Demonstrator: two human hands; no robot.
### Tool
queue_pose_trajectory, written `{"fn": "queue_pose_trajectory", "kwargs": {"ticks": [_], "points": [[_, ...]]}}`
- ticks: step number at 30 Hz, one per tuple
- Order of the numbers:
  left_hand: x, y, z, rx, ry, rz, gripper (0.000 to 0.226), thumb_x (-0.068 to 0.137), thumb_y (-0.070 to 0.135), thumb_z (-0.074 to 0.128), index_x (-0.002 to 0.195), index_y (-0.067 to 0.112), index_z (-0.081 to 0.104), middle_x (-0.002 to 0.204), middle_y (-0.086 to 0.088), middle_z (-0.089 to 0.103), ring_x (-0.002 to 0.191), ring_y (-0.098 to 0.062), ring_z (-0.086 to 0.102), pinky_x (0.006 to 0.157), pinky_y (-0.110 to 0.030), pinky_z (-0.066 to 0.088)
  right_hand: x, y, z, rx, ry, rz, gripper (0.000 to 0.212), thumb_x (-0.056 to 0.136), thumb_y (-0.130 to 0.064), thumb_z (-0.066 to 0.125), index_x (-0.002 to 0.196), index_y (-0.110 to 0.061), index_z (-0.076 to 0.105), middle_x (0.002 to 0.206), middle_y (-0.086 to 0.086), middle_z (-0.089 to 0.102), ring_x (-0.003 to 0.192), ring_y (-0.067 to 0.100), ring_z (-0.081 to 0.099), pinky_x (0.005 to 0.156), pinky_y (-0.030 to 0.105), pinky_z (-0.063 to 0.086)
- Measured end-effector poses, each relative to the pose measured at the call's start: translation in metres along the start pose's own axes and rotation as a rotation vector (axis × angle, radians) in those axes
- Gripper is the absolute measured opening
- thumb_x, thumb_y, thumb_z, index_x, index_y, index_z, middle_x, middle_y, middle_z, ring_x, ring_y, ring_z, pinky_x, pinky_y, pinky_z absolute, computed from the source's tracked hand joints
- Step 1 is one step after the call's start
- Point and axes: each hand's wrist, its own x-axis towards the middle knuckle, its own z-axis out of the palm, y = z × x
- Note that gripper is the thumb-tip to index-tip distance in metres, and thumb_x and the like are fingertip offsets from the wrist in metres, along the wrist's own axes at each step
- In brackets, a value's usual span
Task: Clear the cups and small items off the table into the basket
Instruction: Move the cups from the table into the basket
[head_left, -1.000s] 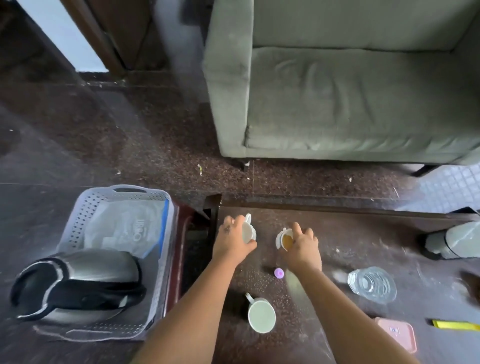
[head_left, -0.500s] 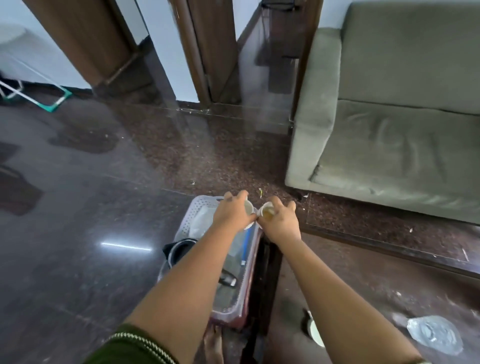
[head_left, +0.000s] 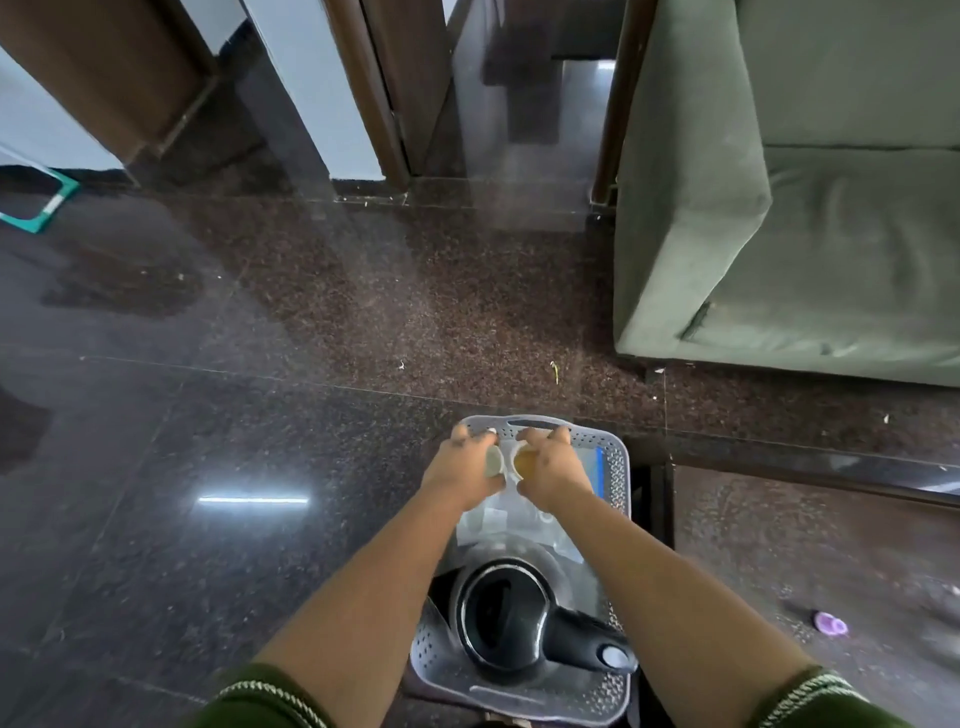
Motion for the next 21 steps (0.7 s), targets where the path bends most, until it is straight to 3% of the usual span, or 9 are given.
{"fn": "queue_pose_trajectory", "kwargs": {"ticks": [3,7,11,15,18,21], "points": [[0.02,-0.018,0.022,0.013,0.01,0.034,0.056,0.088,0.04,0.059,0.137,0.021,0.038,0.144,-0.016,0.026,0.125,-0.037,0.041,0.098,-0.046,0.044,0.023,0.002,0.018,0.029,0.039,0.01,0.053,0.084,-0.011,0.064,0.134,-0.018,0.049,0.132,0.016,0.042,0.112,0.034,0.052,0.094,0.039,0.049],[0.038,-0.034,0.041,0.074,0.057,0.078,0.051,0.092,0.041,0.053,0.136,0.021,0.036,0.141,-0.013,0.027,0.129,-0.033,0.033,0.099,-0.045,0.045,0.042,0.003,0.033,-0.089,0.023,0.015,0.059,0.079,-0.016,0.074,0.13,-0.024,0.045,0.132,0.011,0.034,0.114,0.033,0.051,0.09,0.04,0.052],[0.039,-0.039,0.052,0.199,0.103,0.122,0.064,0.095,0.049,0.044,0.148,0.023,0.021,0.148,-0.015,0.025,0.136,-0.03,0.025,0.1,-0.039,0.041,0.046,0.009,0.041,-0.13,0.036,0.04,0.063,0.079,-0.015,0.073,0.131,-0.024,0.039,0.134,0.012,0.033,0.12,0.033,0.047,0.091,0.04,0.05],[0.039,-0.038,0.048,0.282,0.12,0.14,0.088,0.081,0.054,0.063,0.149,0.018,0.019,0.147,-0.012,0.021,0.131,-0.028,0.028,0.101,-0.037,0.039,0.046,0.01,0.044,-0.147,0.042,0.022,0.069,0.077,-0.017,0.075,0.135,-0.022,0.037,0.134,0.013,0.035,0.12,0.034,0.048,0.093,0.041,0.049],[0.047,-0.039,0.046,0.254,0.137,0.138,0.081,0.083,0.04,0.067,0.148,0.018,0.024,0.142,-0.011,0.029,0.129,-0.029,0.029,0.101,-0.036,0.041,0.047,0.01,0.042,-0.18,0.043,0.034,0.068,0.079,-0.014,0.074,0.135,-0.02,0.036,0.135,0.014,0.036,0.112,0.034,0.058,0.088,0.04,0.053],[0.053,-0.045,0.047,0.29,0.151,0.139,0.078,0.085,0.04,0.064,0.147,0.017,0.025,0.14,-0.011,0.031,0.129,-0.03,0.029,0.1,-0.036,0.044,0.049,0.008,0.042,-0.21,0.035,0.016,0.068,0.081,-0.016,0.074,0.137,-0.018,0.034,0.135,0.016,0.035,0.106,0.034,0.063,0.086,0.039,0.054]]}}
